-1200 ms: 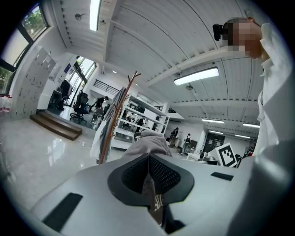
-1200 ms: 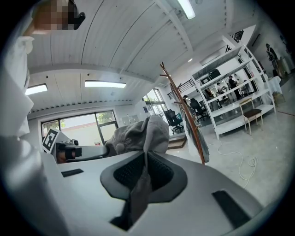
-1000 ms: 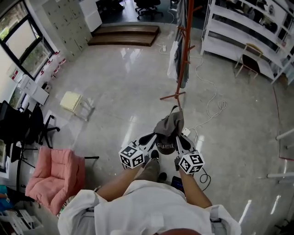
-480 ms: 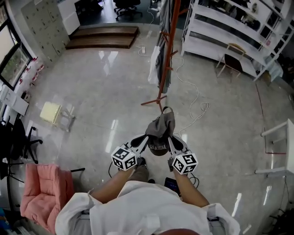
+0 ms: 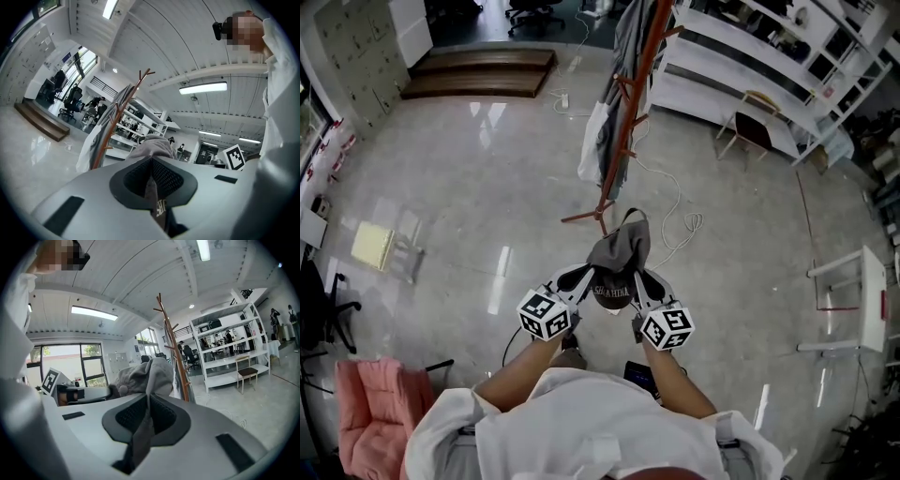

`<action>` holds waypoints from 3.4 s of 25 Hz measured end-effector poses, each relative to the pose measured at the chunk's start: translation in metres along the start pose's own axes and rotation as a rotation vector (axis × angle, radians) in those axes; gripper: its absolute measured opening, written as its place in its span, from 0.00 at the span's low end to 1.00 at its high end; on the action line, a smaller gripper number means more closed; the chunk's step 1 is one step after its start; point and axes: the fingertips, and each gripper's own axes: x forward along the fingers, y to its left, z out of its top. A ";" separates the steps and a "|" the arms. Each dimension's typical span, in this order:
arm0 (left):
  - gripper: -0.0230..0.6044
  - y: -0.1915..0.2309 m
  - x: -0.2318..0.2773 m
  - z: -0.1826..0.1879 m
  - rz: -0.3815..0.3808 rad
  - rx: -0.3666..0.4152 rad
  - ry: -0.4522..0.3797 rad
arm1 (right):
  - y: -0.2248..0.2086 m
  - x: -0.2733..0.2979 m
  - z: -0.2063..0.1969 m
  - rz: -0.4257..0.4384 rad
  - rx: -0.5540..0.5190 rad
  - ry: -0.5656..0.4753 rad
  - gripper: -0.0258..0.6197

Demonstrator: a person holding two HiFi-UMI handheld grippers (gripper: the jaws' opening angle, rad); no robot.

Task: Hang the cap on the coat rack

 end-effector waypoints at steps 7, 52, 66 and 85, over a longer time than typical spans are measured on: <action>0.07 0.033 0.022 0.031 -0.030 0.006 -0.015 | -0.009 0.041 0.027 -0.025 -0.018 -0.025 0.09; 0.07 -0.001 0.271 0.024 0.260 0.097 -0.069 | -0.259 0.103 0.093 0.294 0.044 -0.053 0.09; 0.07 0.037 0.275 0.031 0.158 0.087 -0.035 | -0.255 0.138 0.091 0.189 0.030 -0.079 0.09; 0.07 0.151 0.283 0.011 0.117 0.074 0.095 | -0.251 0.247 0.032 0.106 -0.007 0.026 0.09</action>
